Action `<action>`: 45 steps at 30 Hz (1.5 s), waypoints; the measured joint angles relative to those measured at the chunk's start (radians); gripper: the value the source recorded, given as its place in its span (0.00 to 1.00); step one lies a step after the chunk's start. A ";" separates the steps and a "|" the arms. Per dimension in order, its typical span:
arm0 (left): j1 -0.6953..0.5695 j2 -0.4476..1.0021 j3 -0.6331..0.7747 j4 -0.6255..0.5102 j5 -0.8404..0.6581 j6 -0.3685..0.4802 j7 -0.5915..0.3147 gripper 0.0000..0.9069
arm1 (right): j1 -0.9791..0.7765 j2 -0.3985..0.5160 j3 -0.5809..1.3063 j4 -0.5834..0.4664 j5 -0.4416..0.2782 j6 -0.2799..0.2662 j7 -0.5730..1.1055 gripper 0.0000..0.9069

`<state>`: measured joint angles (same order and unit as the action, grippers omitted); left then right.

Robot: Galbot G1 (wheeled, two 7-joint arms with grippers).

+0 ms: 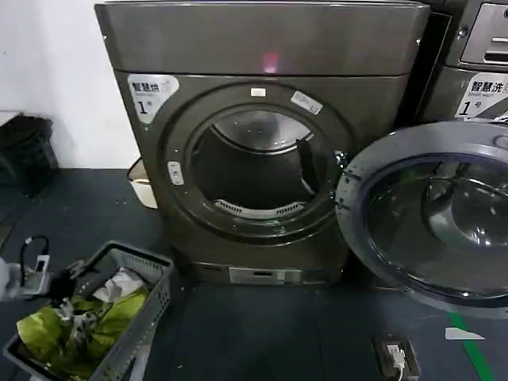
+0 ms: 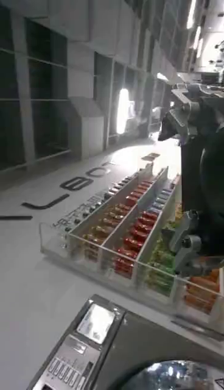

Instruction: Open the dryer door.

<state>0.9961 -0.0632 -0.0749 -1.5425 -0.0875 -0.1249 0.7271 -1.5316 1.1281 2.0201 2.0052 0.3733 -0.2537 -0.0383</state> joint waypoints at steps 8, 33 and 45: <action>0.010 0.004 0.021 0.037 0.068 -0.011 0.018 1.00 | -0.007 -0.001 0.011 -0.004 -0.004 -0.004 -0.013 1.00; -0.011 0.040 0.022 0.045 0.096 -0.043 0.087 1.00 | -0.016 0.011 0.015 0.004 -0.008 -0.003 -0.029 1.00; -0.020 0.062 0.021 0.045 0.136 -0.050 0.116 1.00 | -0.018 0.014 0.015 0.003 -0.009 -0.003 -0.035 1.00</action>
<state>0.9762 -0.0017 -0.0537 -1.4976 0.0484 -0.1747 0.8432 -1.5497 1.1418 2.0354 2.0083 0.3642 -0.2566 -0.0737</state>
